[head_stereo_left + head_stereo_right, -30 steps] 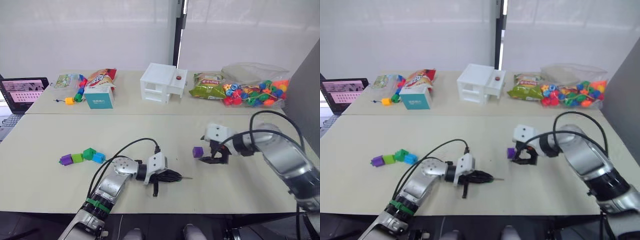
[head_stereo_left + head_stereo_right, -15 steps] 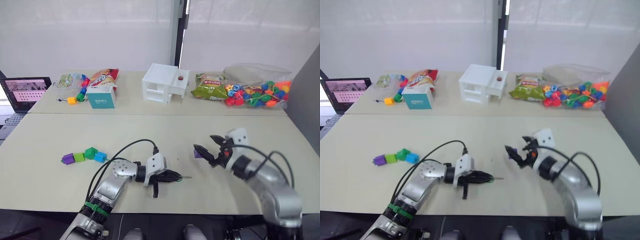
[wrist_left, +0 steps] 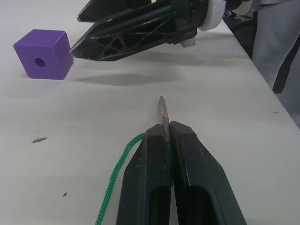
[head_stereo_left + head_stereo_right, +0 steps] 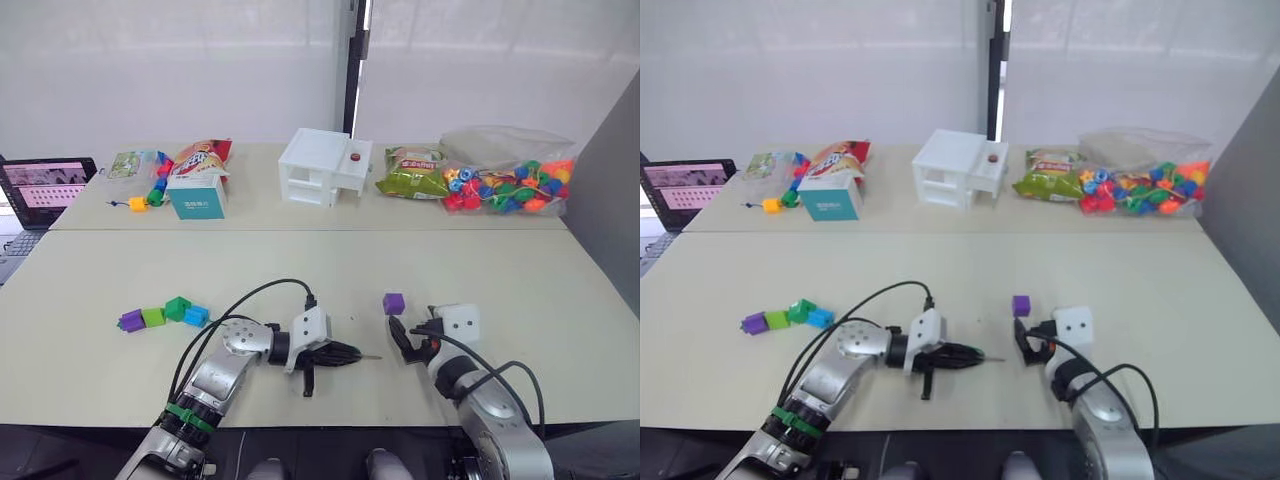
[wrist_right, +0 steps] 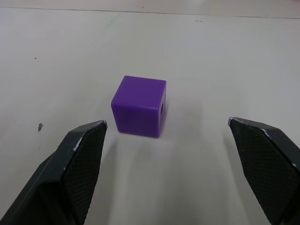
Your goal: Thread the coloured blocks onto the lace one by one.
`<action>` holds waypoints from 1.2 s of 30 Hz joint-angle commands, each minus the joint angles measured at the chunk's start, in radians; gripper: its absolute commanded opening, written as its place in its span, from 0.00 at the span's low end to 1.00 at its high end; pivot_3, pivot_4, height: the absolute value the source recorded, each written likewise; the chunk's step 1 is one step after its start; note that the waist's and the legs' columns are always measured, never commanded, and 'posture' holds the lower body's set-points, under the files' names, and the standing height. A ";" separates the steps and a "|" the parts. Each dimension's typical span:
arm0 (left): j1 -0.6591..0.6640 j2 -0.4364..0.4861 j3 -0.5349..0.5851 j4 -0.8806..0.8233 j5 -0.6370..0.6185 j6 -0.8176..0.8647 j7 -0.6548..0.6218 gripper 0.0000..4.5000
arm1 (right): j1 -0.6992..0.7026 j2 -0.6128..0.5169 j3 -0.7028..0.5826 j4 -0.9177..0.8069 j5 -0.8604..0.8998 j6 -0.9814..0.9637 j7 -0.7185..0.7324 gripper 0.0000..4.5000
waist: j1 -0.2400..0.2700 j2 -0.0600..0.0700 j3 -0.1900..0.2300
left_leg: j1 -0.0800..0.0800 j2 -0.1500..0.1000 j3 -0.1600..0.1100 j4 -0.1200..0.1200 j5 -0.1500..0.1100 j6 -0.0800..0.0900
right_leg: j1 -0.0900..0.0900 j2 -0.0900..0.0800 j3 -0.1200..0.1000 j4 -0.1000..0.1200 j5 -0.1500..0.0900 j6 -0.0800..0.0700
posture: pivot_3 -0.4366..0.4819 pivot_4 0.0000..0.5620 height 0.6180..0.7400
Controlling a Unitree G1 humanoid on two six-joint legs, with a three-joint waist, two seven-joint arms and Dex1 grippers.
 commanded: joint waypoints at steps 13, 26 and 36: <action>0.000 0.014 0.013 -0.053 -0.026 0.018 0.004 0.00 | -0.157 0.045 -0.011 0.215 0.006 -0.119 -0.059 0.80 | 0.000 0.000 0.000 | 0.000 0.000 0.000 0.000 0.000 0.000 | 0.000 0.000 0.000 0.000 0.000 0.000 | 0.48 0.27 1.00; -0.011 -0.018 -0.003 -0.021 -0.024 -0.001 -0.008 0.00 | 0.021 0.010 -0.016 -0.041 0.040 -0.047 -0.052 0.26 | 0.002 0.000 0.000 | 0.000 0.000 0.000 0.000 0.000 0.000 | 0.000 0.000 0.000 0.000 0.000 0.000 | 0.48 0.27 1.00; -0.036 -0.044 -0.021 0.032 -0.019 -0.026 -0.045 0.00 | 0.275 0.060 0.028 -0.281 0.065 0.103 -0.122 0.26 | 0.006 0.001 -0.001 | 0.000 0.000 -0.001 -0.001 0.000 0.000 | 0.000 0.000 -0.001 0.000 -0.001 -0.001 | 0.48 0.27 1.00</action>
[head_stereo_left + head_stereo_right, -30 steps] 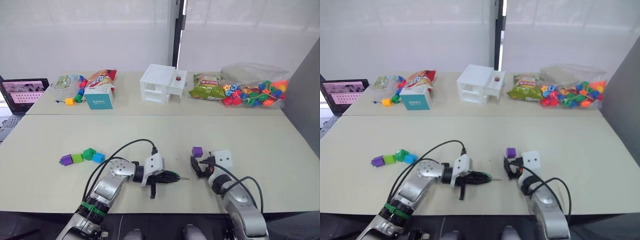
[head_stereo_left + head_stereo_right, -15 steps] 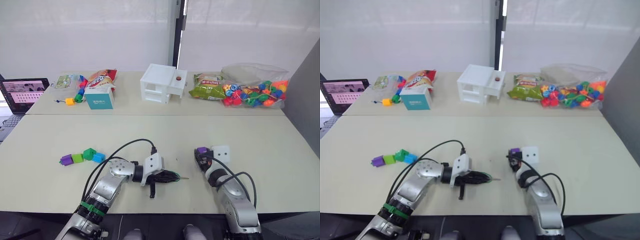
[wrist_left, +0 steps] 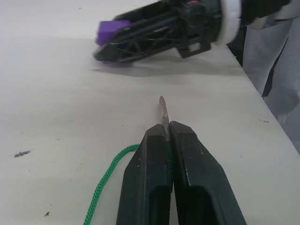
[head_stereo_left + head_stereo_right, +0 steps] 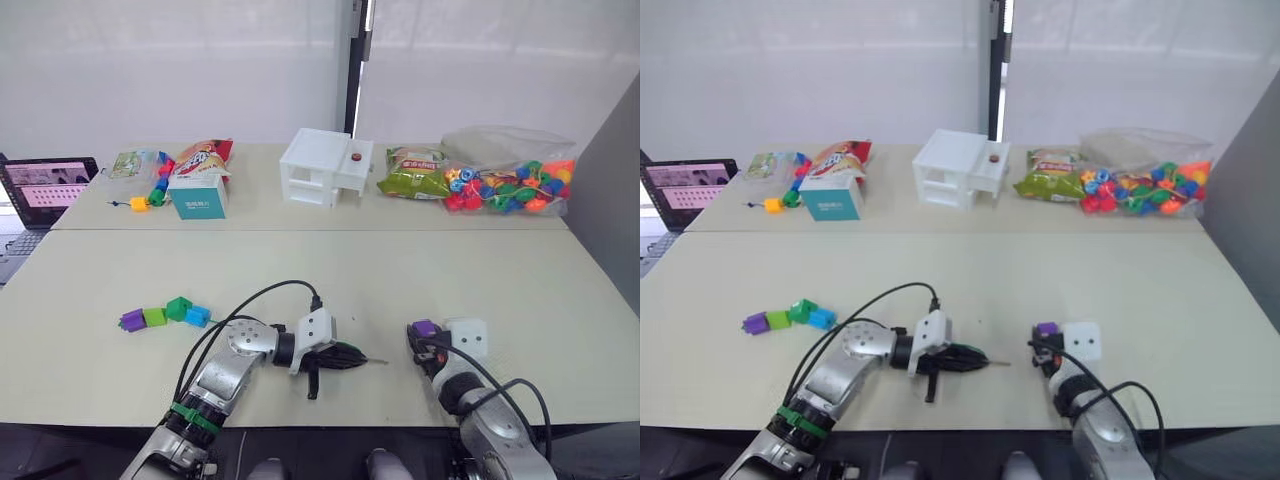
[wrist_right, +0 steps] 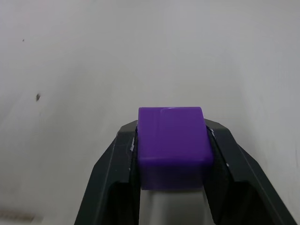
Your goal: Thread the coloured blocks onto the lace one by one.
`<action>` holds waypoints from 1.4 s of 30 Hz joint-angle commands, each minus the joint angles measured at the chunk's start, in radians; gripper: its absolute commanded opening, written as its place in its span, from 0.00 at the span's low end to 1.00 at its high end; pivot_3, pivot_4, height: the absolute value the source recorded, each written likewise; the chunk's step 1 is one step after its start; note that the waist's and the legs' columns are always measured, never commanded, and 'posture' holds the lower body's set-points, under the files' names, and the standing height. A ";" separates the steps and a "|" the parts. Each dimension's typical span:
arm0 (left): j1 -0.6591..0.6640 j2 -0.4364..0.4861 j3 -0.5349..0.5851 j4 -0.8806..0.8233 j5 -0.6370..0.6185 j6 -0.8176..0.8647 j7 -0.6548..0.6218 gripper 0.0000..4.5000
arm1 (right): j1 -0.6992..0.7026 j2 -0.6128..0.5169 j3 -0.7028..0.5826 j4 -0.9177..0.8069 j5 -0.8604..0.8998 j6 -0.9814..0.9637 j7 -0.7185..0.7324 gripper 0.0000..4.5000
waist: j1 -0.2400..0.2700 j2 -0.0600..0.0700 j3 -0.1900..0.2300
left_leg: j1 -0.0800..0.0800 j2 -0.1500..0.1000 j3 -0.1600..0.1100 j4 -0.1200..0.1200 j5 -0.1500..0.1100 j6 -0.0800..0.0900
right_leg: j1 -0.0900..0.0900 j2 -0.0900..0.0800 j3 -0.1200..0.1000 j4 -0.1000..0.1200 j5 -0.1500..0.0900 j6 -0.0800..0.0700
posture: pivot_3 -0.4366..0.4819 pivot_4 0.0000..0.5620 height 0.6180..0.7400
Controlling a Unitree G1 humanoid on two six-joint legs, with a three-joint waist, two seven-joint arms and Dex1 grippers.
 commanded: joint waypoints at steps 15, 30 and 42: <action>-0.062 -0.035 -0.005 0.078 -0.011 -0.073 -0.040 0.00 | 0.002 -0.077 -0.115 -0.287 0.173 0.210 0.056 0.95 | 0.009 0.000 0.000 | -0.001 0.000 -0.003 -0.002 0.000 0.000 | 0.001 0.000 -0.002 -0.002 -0.001 -0.001 | 0.48 0.27 1.00; -0.050 -0.074 0.001 0.079 -0.003 -0.091 0.016 0.00 | -0.376 -1.091 -0.124 0.028 0.326 0.175 0.883 0.99 | 0.001 0.000 0.000 | 0.000 0.001 0.000 0.001 -0.001 0.002 | 0.004 0.002 -0.001 -0.004 -0.001 -0.001 | 0.48 0.27 1.00; -0.022 -0.074 0.006 0.029 -0.001 -0.072 0.077 0.00 | -0.838 -1.022 0.371 0.397 -0.095 -0.217 1.248 0.99 | 0.005 0.000 0.001 | -0.002 0.002 0.004 0.001 0.000 0.001 | 0.002 0.000 0.000 -0.009 0.000 0.000 | 0.48 0.27 1.00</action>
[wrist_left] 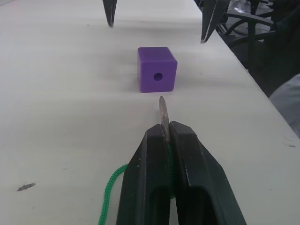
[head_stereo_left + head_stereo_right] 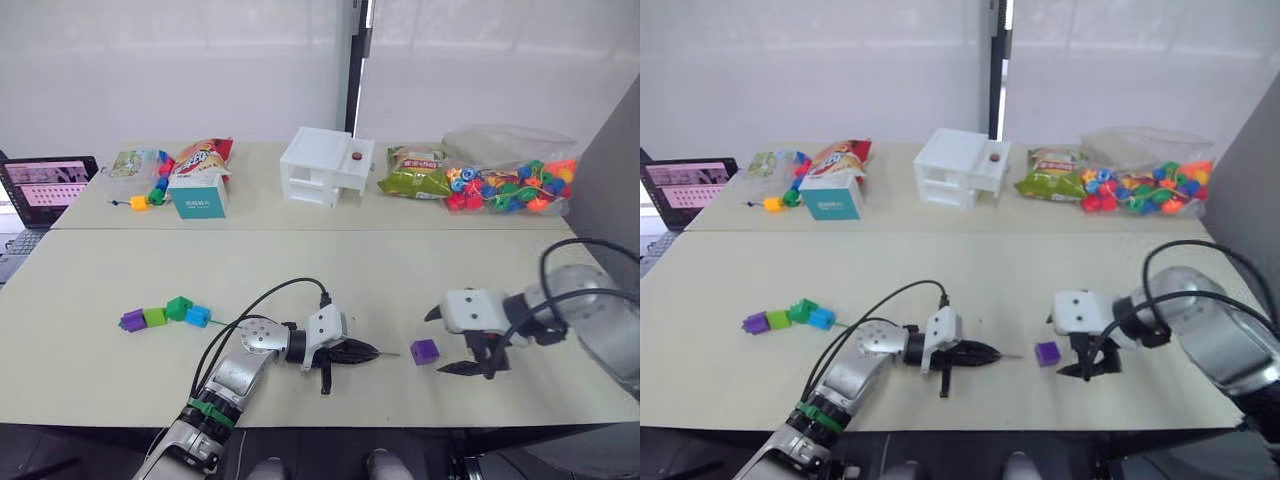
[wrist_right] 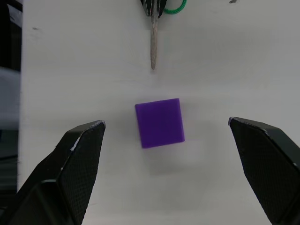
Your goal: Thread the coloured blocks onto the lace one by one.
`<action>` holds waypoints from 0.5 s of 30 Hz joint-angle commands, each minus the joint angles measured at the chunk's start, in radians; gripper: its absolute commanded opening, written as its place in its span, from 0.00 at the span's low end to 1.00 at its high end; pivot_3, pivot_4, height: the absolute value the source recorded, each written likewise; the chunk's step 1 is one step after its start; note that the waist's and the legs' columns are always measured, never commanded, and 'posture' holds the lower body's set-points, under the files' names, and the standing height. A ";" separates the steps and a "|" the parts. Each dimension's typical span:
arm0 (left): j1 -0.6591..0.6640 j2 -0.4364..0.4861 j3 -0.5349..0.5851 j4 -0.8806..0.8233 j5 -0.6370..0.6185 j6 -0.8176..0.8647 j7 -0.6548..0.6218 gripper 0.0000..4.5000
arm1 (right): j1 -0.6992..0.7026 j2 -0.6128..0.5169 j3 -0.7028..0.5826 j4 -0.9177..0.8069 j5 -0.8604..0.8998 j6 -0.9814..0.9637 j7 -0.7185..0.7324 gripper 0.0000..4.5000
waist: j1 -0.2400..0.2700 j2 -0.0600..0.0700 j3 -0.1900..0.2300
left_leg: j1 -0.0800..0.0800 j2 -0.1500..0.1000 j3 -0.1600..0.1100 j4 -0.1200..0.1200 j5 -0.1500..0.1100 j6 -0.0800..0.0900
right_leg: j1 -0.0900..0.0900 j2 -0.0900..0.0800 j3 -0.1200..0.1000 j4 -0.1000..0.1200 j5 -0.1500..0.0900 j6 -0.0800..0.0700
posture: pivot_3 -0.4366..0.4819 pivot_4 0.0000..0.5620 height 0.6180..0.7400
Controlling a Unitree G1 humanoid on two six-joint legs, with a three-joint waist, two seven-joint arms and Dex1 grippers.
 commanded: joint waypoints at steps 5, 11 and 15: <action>0.008 -0.004 0.009 -0.052 -0.006 0.002 0.041 0.00 | -0.054 0.051 0.058 0.037 -0.095 -0.045 0.091 0.99 | 0.004 0.000 0.000 | -0.001 -0.001 0.000 0.000 0.000 0.000 | -0.001 -0.001 0.000 0.000 0.000 0.001 | 0.48 0.27 1.00; 0.011 -0.003 0.004 -0.061 -0.011 0.008 0.051 0.00 | -0.040 0.088 0.068 0.040 -0.133 -0.029 0.097 0.58 | 0.003 0.000 0.000 | 0.000 -0.001 0.000 0.000 0.000 0.000 | -0.001 -0.001 0.000 0.000 0.000 0.001 | 0.48 0.27 1.00; 0.011 -0.011 -0.005 -0.066 -0.010 0.010 0.054 0.00 | -0.032 0.114 0.058 0.028 -0.137 0.014 0.074 0.27 | 0.002 0.000 0.000 | 0.000 -0.001 0.000 0.000 0.000 0.000 | -0.001 -0.001 0.000 0.000 0.001 0.001 | 0.48 0.27 1.00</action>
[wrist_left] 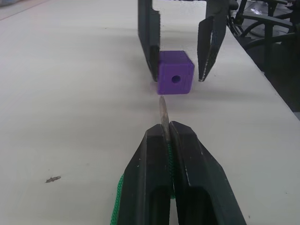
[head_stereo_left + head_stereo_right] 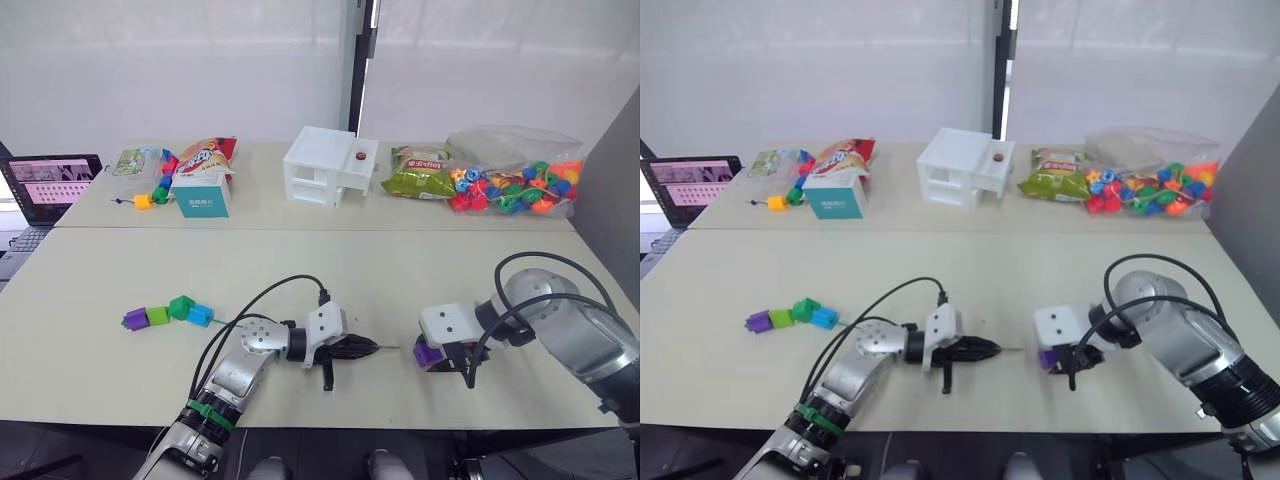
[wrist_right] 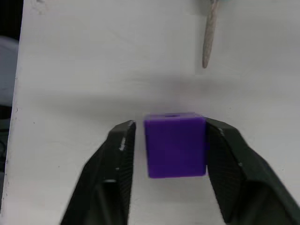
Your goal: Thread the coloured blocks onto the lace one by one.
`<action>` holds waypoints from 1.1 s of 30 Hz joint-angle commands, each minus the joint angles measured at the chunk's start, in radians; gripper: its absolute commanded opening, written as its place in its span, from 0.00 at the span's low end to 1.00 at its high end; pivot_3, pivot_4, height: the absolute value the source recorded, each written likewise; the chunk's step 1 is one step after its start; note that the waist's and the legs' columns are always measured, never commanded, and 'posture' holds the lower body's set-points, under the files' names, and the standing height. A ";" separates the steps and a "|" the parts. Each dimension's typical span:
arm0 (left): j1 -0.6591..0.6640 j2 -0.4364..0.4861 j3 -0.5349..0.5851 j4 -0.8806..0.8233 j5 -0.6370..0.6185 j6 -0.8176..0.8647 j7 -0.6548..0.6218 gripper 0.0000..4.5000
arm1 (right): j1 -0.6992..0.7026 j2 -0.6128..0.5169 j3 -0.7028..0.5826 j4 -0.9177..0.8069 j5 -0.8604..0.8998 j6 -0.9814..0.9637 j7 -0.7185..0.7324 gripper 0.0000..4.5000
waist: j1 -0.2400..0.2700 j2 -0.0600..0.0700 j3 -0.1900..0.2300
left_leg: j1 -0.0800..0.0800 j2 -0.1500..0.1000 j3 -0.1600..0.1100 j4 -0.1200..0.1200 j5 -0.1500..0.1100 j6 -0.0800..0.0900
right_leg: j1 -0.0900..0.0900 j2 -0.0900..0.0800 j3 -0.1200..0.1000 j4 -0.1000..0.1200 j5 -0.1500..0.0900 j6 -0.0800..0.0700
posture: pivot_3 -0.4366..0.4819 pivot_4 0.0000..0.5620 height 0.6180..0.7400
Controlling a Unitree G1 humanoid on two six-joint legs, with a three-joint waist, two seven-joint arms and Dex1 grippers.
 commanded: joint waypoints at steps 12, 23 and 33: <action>-0.026 -0.062 -0.029 0.004 -0.001 -0.020 -0.003 0.00 | 0.048 0.035 -0.052 -0.088 0.005 0.190 -0.065 0.26 | -0.001 0.000 0.000 | 0.000 0.000 0.000 0.000 0.000 0.000 | 0.000 0.000 0.000 0.000 0.000 0.000 | 0.48 0.27 1.00; -0.053 -0.097 -0.046 0.058 0.011 -0.039 -0.008 0.00 | 0.059 0.051 -0.067 -0.105 0.015 0.225 -0.089 0.26 | -0.004 0.000 0.000 | 0.001 0.000 0.000 0.000 0.000 0.000 | 0.001 0.001 0.000 0.000 0.000 0.000 | 0.48 0.27 1.00; -0.087 -0.141 -0.058 0.138 0.037 -0.087 -0.006 0.00 | 0.073 0.076 -0.098 -0.168 0.063 0.307 -0.106 0.26 | -0.003 0.000 0.000 | 0.001 0.000 0.000 0.000 0.000 0.000 | 0.001 0.001 0.000 0.001 0.000 0.000 | 0.48 0.27 1.00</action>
